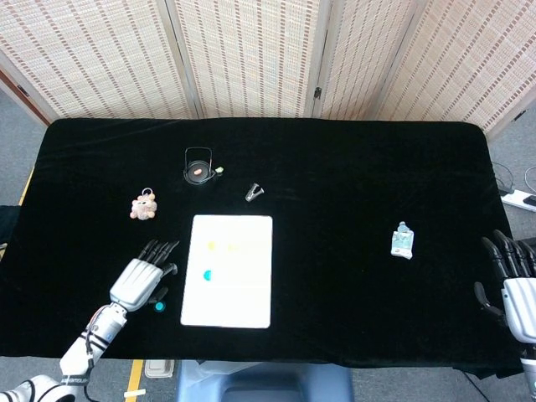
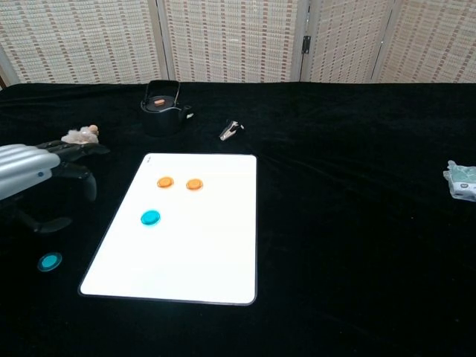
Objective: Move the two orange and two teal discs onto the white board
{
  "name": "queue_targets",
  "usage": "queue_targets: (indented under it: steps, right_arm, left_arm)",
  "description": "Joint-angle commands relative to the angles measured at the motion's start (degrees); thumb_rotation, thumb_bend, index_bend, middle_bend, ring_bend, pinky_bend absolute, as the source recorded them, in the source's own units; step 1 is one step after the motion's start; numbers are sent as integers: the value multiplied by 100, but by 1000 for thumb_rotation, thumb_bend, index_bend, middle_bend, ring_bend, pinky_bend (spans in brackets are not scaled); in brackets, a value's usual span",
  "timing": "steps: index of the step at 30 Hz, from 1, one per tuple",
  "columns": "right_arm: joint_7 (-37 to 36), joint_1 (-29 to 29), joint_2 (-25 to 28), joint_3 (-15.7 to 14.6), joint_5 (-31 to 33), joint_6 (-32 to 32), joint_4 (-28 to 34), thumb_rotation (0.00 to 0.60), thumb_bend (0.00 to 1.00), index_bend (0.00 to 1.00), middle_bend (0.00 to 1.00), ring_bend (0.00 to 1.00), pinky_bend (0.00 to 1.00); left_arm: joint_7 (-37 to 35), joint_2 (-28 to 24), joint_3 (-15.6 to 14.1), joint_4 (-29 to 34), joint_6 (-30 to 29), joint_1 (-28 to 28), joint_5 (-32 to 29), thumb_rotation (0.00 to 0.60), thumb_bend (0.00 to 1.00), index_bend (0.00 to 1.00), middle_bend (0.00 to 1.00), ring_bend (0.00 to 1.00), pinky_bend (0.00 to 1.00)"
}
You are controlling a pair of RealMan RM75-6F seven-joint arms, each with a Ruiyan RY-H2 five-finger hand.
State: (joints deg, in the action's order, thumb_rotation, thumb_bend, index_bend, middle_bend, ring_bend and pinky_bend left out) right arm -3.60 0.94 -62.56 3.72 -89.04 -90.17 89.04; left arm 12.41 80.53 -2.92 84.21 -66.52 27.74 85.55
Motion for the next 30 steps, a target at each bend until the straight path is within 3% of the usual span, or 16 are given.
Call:
queue_targets:
  steps: [1, 9, 30]
  right_arm:
    - [15, 16, -3, -2, -16, 14, 13, 600, 510, 0, 0, 39, 0]
    - [76, 52, 2, -2, -46, 36, 61, 600, 510, 0, 0, 41, 0]
    - [55, 35, 7, -20, -42, 7, 50, 600, 510, 0, 0, 37, 0]
  left_arm:
    - [-192, -95, -194, -103, -212, -227, 182, 600, 416, 425, 0, 0, 0]
    - [-250, -38, -408, -246, -352, -507, 342, 600, 416, 421, 0, 0, 0]
    - [-63, 106, -431, -143, -114, -628, 416, 600, 415, 401, 0, 0, 0]
